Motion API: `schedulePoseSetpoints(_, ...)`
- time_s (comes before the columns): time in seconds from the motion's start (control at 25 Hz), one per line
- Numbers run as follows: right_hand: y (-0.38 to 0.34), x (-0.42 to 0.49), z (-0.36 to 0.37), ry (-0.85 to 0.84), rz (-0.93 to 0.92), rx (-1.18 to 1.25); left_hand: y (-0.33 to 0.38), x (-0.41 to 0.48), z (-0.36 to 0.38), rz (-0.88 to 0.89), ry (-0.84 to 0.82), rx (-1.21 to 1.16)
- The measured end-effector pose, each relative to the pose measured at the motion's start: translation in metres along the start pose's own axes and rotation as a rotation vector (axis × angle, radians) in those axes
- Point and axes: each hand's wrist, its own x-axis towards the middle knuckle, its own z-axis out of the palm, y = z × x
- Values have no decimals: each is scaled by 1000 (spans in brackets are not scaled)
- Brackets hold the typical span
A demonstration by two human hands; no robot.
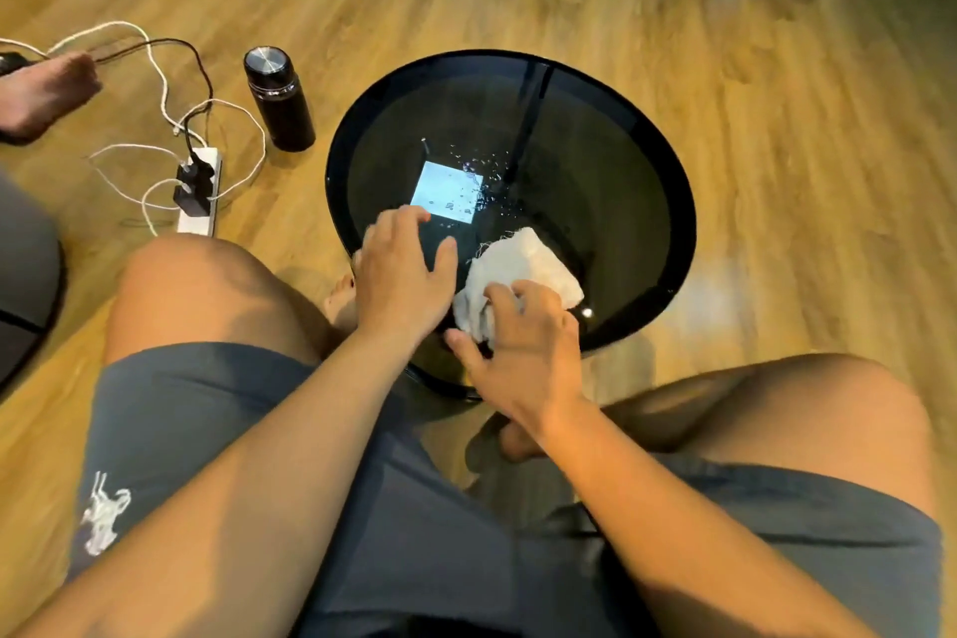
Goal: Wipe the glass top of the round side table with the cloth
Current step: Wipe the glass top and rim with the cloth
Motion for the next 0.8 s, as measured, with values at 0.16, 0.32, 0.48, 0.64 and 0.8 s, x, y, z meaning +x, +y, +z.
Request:
schedulePoseSetpoints(0.16,-1,16,26,32,68,-114,-17,13,29,240,-177,255)
schedulePoseSetpoints(0.32,48,49,32,70,31,-69,-34,9,47,304,-256,467)
schedulePoseSetpoints(0.48,167,152,11,-35,167,-24,-30,12,49,301,-237,532)
schedulePoseSetpoints(0.64,224,219,-10,-111,332,6,-32,12,50,304,-247,547)
schedulePoseSetpoints(0.8,168,172,-11,53,251,38,-31,12,51,298,-228,525)
